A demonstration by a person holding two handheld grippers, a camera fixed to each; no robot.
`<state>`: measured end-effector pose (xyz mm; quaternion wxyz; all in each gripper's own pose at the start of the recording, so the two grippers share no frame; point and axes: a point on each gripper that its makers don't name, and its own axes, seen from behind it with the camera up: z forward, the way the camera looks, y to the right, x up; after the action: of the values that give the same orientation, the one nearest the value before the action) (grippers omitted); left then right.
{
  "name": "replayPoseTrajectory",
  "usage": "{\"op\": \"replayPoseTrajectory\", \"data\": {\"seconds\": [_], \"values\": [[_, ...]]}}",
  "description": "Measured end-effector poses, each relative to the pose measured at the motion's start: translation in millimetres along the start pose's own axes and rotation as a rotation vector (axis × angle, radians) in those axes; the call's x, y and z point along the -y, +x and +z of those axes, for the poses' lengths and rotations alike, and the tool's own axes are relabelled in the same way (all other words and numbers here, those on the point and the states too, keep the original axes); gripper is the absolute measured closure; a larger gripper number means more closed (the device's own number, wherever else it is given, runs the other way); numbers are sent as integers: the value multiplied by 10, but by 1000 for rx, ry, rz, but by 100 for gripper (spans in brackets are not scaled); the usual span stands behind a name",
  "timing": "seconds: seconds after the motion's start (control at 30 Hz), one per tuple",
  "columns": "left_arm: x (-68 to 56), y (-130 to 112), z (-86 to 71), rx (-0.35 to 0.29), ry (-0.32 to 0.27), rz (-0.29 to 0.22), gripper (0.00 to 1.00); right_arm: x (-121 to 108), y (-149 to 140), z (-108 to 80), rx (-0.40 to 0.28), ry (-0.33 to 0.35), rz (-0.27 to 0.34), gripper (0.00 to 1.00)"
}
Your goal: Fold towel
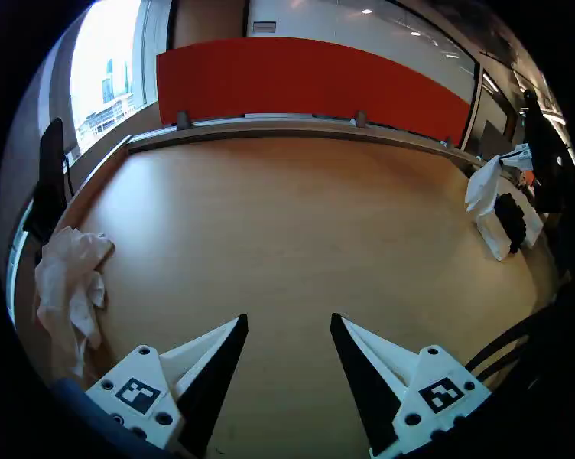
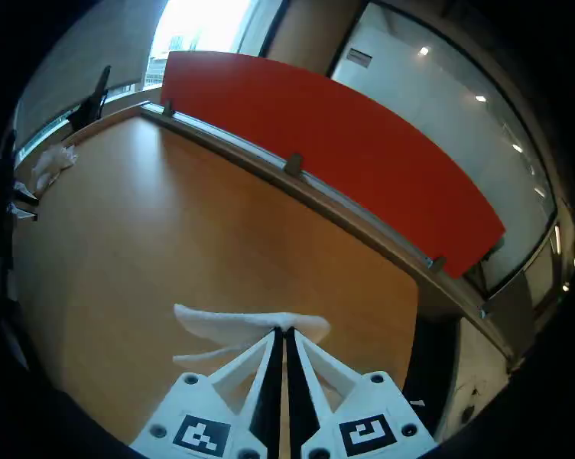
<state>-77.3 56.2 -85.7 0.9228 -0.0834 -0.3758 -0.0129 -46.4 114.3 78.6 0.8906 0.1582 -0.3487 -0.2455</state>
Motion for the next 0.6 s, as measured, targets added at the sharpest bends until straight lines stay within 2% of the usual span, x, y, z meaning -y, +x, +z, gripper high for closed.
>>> {"op": "replayPoseTrajectory", "data": {"seconds": [0.4, 0.6], "values": [[-62, 35, 15, 3, 2, 10, 20, -357, -5, 59, 15, -42, 11, 96], [-76, 47, 15, 3, 4, 12, 20, -455, -47, 72, 25, -50, 25, 96]]}}
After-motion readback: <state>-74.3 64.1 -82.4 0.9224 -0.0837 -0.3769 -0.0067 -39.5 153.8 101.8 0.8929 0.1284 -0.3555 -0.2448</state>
